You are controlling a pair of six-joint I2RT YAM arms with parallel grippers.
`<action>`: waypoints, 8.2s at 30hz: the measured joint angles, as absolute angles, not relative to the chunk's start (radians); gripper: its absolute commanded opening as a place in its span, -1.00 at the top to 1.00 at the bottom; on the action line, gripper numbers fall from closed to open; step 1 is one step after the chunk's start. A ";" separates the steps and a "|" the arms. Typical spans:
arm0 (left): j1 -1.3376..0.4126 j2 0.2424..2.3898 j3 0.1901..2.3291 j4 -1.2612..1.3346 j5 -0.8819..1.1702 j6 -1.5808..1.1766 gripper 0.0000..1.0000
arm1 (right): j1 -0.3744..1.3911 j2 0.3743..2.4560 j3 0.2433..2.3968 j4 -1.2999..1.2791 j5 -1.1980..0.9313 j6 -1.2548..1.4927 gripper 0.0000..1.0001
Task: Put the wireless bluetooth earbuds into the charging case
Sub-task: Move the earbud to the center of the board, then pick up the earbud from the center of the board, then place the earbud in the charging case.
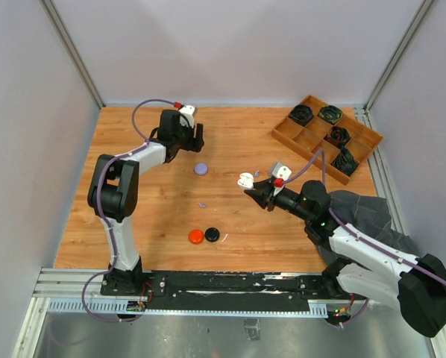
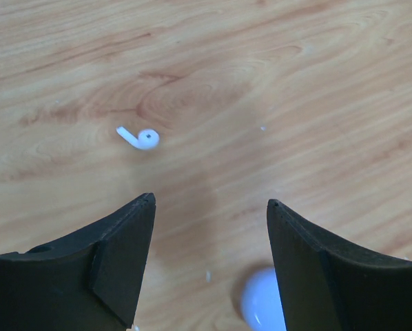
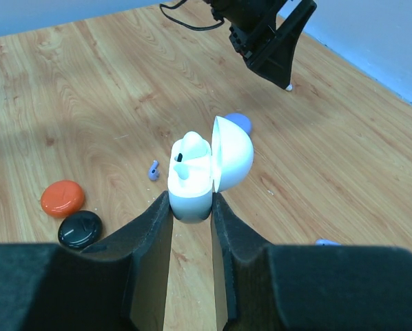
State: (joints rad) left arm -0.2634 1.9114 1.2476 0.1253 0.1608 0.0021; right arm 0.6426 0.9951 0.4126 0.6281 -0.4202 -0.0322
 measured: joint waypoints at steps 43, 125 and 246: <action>-0.184 2.316 1.788 -0.288 0.273 0.222 0.12 | 0.643 1.017 0.410 0.619 -0.417 -0.035 0.99; -0.257 1.630 1.011 -0.422 0.030 -0.199 0.19 | 0.619 1.060 0.416 0.597 -0.456 -0.008 0.98; -0.646 1.040 0.699 0.416 0.558 -0.397 0.57 | 0.693 1.112 0.479 0.804 -0.505 -0.003 0.99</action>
